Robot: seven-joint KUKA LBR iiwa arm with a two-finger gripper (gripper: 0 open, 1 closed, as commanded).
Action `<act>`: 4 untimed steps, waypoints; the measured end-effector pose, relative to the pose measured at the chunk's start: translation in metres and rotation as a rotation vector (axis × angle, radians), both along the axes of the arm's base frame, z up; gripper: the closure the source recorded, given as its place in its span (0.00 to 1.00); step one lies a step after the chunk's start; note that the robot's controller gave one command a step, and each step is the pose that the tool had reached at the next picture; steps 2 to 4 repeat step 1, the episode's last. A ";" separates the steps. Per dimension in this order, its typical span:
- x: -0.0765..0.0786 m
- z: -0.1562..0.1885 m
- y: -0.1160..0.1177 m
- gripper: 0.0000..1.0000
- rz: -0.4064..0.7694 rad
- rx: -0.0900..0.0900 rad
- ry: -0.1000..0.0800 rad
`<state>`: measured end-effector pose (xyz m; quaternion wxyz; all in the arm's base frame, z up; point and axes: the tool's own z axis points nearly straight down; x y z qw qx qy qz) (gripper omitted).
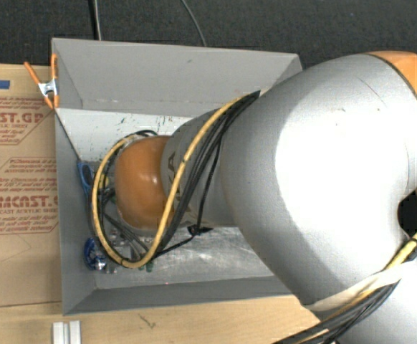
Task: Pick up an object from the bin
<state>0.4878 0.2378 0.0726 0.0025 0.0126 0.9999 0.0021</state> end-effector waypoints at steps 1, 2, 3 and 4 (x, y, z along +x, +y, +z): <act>0.000 0.000 0.000 1.00 0.000 0.000 0.000; 0.000 0.000 0.000 1.00 0.000 0.000 0.000; 0.000 0.000 0.000 1.00 0.000 0.000 0.000; 0.000 0.000 0.000 1.00 0.000 0.000 0.000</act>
Offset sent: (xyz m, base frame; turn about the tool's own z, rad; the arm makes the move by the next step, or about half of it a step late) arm 0.0000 0.0000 0.0000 0.0000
